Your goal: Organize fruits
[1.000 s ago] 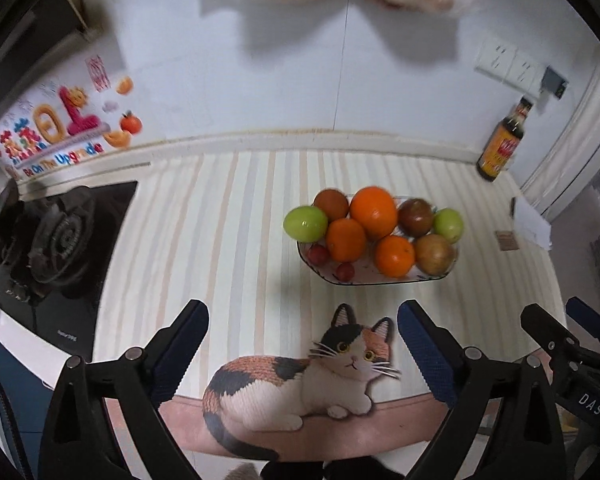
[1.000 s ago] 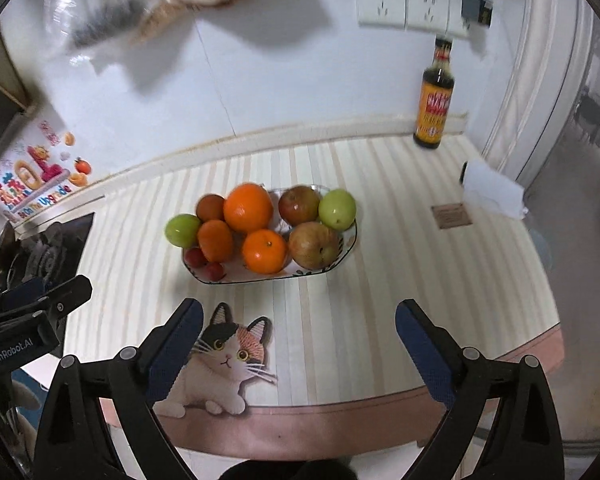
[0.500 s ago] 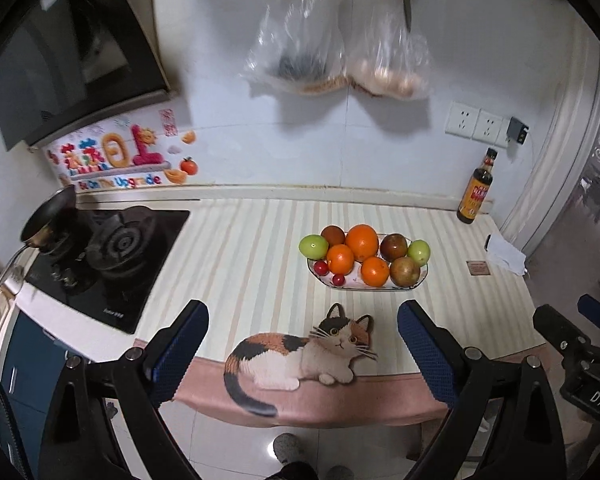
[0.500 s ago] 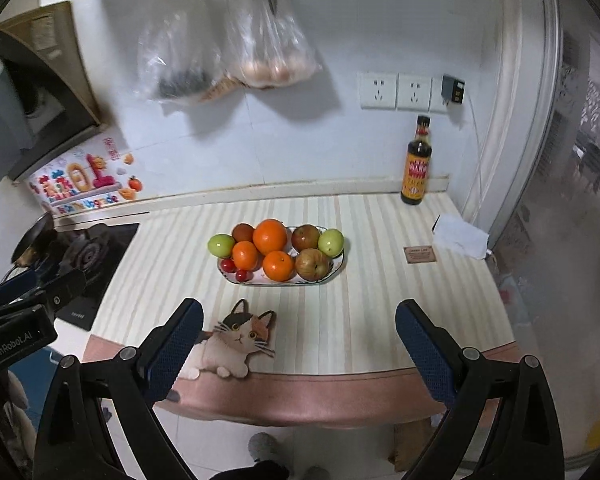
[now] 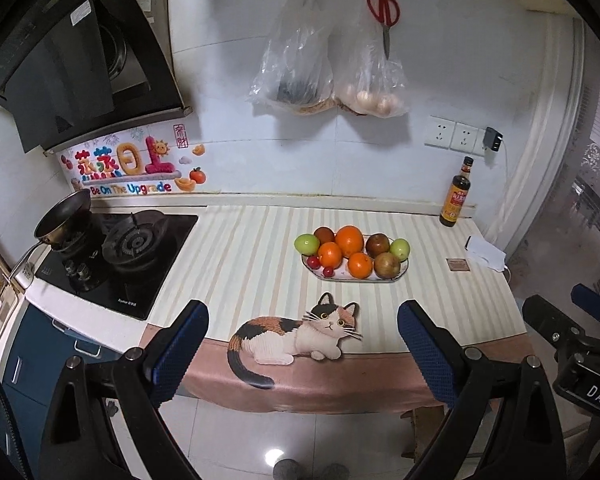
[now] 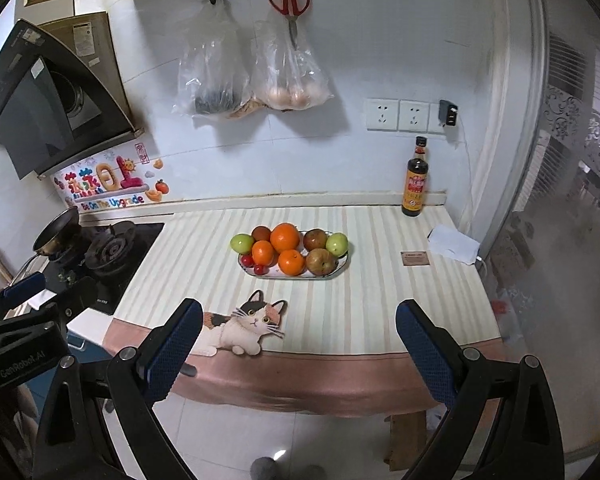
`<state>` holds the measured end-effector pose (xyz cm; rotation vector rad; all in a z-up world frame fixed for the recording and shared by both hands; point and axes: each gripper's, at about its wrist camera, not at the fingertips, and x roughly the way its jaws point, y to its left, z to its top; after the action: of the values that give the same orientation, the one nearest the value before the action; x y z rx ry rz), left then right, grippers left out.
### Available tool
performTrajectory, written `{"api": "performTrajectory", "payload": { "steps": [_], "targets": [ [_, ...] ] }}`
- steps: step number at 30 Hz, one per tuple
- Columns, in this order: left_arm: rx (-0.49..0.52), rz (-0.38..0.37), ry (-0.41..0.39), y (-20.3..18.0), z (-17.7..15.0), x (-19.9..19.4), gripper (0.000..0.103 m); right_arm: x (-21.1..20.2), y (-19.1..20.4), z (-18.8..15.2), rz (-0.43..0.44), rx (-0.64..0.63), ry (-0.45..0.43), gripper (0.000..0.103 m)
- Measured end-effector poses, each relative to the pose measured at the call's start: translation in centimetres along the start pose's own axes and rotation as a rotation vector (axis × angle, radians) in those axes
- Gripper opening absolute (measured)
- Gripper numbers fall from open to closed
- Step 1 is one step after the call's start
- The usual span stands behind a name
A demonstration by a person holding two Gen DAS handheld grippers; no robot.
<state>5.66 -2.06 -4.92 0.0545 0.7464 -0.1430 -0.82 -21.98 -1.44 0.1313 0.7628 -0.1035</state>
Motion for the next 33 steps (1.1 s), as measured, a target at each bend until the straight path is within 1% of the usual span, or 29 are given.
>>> {"api": "performTrajectory", "payload": {
  "steps": [4,7,12,13,14,19,23,26,28,30,33],
  "targets": [
    [0.014,-0.009,-0.003,0.2,0.0,-0.2,0.097,-0.5,-0.1,-0.1,-0.002,0.03,-0.003,0.099],
    [0.012,-0.007,0.002,0.3,0.2,0.1,0.097,-0.3,-0.4,0.0,0.012,0.047,0.003,0.1],
    [0.013,-0.002,0.003,0.2,0.7,1.0,0.097,0.9,-0.7,0.5,0.011,0.06,-0.004,0.1],
    [0.013,0.006,0.006,0.1,1.0,1.4,0.102,1.4,-0.7,0.8,0.01,0.058,-0.002,0.1],
    [0.013,0.009,0.008,0.1,1.1,1.7,0.103,1.8,-0.7,1.0,0.008,0.056,-0.001,0.1],
    [0.006,0.04,0.012,0.1,2.4,4.1,0.103,4.8,-0.8,2.5,0.005,0.036,0.008,0.1],
    [0.013,0.055,0.053,-0.1,3.3,6.8,0.103,7.4,-0.8,3.4,-0.012,0.026,0.026,0.1],
    [0.01,0.05,0.086,-0.1,3.8,8.6,0.103,9.4,-0.9,4.1,-0.016,0.027,0.045,0.1],
    [0.016,0.045,0.099,-0.3,3.9,9.5,0.103,10.5,-1.0,4.5,-0.018,0.028,0.053,0.1],
    [0.034,0.056,0.119,-0.6,4.1,10.6,0.103,11.6,-1.0,4.7,-0.023,0.028,0.068,0.1],
    [0.032,0.052,0.142,-0.8,4.2,11.7,0.103,13.1,-1.2,5.0,-0.028,0.029,0.084,0.1]
  ]
}}
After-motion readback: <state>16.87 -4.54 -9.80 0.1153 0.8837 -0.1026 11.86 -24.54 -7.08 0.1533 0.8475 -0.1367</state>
